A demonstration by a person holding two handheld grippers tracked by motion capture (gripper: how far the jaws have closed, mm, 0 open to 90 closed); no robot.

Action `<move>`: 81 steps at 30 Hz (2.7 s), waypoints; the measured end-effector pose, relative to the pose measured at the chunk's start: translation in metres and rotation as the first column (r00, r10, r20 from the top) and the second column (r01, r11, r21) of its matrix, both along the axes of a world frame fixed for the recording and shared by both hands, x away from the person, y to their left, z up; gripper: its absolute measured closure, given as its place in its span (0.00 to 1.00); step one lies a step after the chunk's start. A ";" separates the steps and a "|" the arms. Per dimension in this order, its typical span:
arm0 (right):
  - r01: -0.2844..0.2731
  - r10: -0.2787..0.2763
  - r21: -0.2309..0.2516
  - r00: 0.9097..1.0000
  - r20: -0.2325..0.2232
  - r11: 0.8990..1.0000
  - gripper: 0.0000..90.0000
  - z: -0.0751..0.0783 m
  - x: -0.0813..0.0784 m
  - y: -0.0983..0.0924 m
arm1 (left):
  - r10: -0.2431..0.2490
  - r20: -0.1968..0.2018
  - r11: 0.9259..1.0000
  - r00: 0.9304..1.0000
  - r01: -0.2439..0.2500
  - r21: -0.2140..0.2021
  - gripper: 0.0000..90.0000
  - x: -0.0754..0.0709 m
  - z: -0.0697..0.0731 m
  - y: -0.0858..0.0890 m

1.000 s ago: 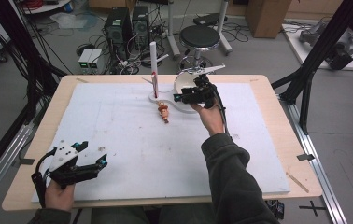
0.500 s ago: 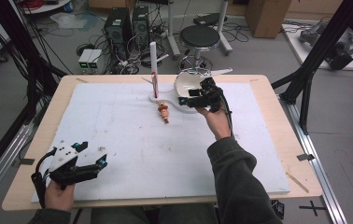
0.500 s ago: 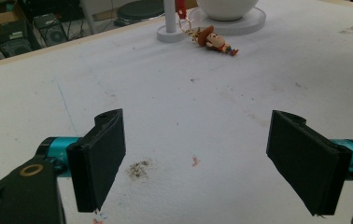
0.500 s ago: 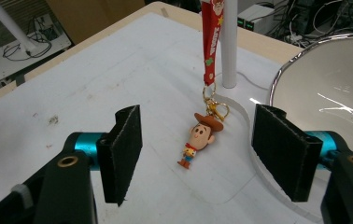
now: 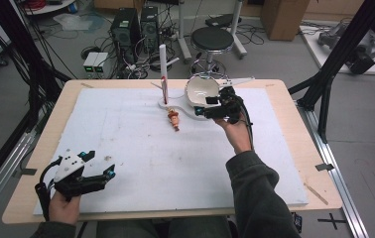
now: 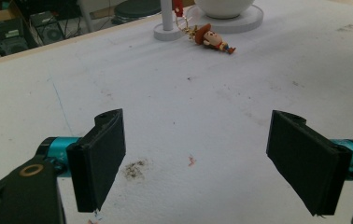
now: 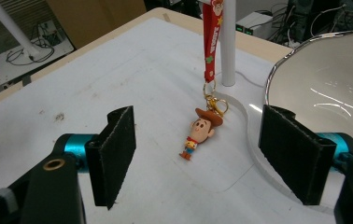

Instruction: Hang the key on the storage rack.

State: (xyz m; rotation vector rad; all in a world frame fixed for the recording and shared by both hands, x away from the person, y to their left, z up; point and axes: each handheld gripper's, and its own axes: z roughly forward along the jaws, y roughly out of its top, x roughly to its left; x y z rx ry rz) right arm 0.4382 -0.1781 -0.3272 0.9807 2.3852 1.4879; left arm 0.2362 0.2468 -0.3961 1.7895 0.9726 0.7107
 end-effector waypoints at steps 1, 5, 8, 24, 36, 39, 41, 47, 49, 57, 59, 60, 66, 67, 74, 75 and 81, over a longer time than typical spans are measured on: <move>0.000 0.000 -0.004 1.000 -0.001 1.000 0.29 -0.001 -0.001 -0.001 | 0.000 -0.001 1.000 1.000 0.000 0.000 0.22 0.000 0.000 0.000; 0.006 -0.006 0.000 1.000 0.001 1.000 0.28 -0.002 -0.004 -0.004 | 0.003 0.000 1.000 1.000 -0.003 -0.001 0.22 0.000 0.000 0.000; 0.002 -0.002 -0.002 1.000 -0.005 1.000 0.27 -0.004 -0.006 -0.007 | 0.003 -0.002 1.000 1.000 -0.003 -0.003 0.22 0.000 0.000 0.000; 0.014 -0.014 -0.010 1.000 0.009 1.000 0.24 -0.005 -0.018 -0.021 | 0.002 -0.004 1.000 1.000 -0.002 -0.001 0.22 0.000 0.000 0.000; 0.028 -0.027 -0.023 0.999 0.019 0.999 0.21 -0.009 -0.025 -0.030 | 0.004 -0.005 1.000 1.000 -0.004 0.001 0.22 0.000 0.000 0.001; 0.031 -0.030 -0.021 0.999 0.019 0.999 0.21 -0.009 -0.028 -0.031 | 0.003 -0.005 1.000 1.000 -0.003 0.001 0.22 0.000 0.000 0.001; 0.035 -0.035 -0.022 0.999 0.018 0.999 0.21 -0.010 -0.029 -0.033 | 0.005 -0.004 1.000 1.000 -0.005 -0.001 0.22 0.000 0.000 0.001; 0.042 -0.041 -0.027 0.999 0.014 0.999 0.20 -0.016 -0.033 -0.037 | 0.003 -0.005 1.000 1.000 -0.003 0.000 0.22 0.000 0.000 0.002; 0.043 -0.042 -0.026 0.999 0.012 0.999 0.20 -0.017 -0.034 -0.039 | 0.006 -0.006 1.000 1.000 -0.006 -0.002 0.22 0.000 0.000 0.002; 0.053 -0.052 -0.025 0.999 0.016 0.998 0.19 -0.018 -0.041 -0.046 | 0.010 -0.005 1.000 1.000 -0.010 -0.002 0.22 0.000 0.000 0.002; 0.056 -0.055 -0.026 0.998 0.021 0.998 0.18 -0.019 -0.043 -0.047 | 0.010 -0.004 1.000 1.000 -0.010 -0.002 0.22 0.000 0.000 0.002; 0.055 -0.055 -0.025 0.998 0.019 0.998 0.18 -0.020 -0.043 -0.048 | 0.009 -0.006 1.000 1.000 -0.009 -0.004 0.22 0.000 0.000 0.002; 0.065 -0.065 -0.030 0.998 0.018 0.997 0.16 -0.023 -0.049 -0.052 | 0.008 -0.007 1.000 1.000 -0.008 -0.003 0.22 0.000 0.000 0.002; 0.067 -0.067 -0.029 0.998 0.015 0.997 0.16 -0.024 -0.050 -0.053 | 0.009 -0.008 1.000 1.000 -0.009 -0.001 0.22 0.000 0.000 0.002; 0.073 -0.072 -0.040 0.997 0.030 0.997 0.14 -0.025 -0.057 -0.059 | 0.008 -0.011 1.000 1.000 -0.008 -0.001 0.22 0.001 -0.001 0.002; 0.076 -0.075 -0.037 0.997 0.030 0.996 0.14 -0.025 -0.058 -0.060 | 0.008 -0.012 1.000 1.000 -0.008 0.001 0.22 0.001 -0.001 0.002; 0.078 -0.077 -0.044 0.996 0.037 0.996 0.13 -0.026 -0.066 -0.064 | 0.009 -0.013 1.000 1.000 -0.009 -0.001 0.22 0.001 -0.001 0.002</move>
